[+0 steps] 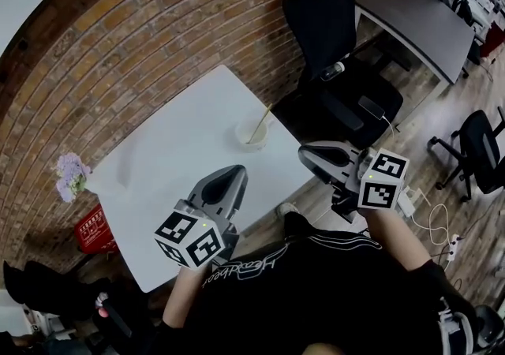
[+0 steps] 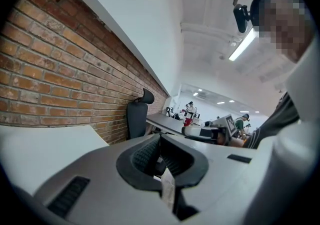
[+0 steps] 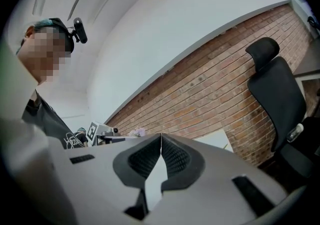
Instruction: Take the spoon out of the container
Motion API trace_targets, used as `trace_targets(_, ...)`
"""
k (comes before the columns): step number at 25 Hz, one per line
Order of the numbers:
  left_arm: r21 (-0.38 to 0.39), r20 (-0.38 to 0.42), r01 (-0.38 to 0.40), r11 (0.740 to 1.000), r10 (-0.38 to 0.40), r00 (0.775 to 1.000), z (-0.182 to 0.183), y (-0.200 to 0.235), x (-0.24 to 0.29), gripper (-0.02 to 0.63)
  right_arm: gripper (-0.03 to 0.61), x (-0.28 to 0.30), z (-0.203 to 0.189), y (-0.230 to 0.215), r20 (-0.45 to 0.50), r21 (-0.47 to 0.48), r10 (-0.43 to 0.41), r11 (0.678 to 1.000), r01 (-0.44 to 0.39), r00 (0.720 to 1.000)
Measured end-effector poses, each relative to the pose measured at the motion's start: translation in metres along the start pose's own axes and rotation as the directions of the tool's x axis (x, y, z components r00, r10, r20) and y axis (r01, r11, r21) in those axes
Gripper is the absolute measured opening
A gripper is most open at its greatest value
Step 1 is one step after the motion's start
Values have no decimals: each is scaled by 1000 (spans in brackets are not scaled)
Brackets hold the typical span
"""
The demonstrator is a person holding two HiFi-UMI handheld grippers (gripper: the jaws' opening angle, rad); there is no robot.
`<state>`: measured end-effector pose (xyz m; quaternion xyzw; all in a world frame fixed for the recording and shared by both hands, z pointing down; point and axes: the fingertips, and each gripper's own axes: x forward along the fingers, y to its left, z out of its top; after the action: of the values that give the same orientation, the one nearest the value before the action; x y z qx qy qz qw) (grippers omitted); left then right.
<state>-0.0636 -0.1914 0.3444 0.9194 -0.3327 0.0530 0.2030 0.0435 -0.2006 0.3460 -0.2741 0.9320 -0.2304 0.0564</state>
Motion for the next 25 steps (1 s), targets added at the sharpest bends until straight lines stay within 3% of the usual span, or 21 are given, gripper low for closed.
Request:
trace_targets(13,-96,-4,-64,993,64,998,11,82,53,6,-3,66,20,-87,-48,54,33,998,-30,998)
trace_targets(25,-164,-31,-106,981,102,994,-1,125,74,6,0,97,5,-150,-70,125,-19,992,28,997)
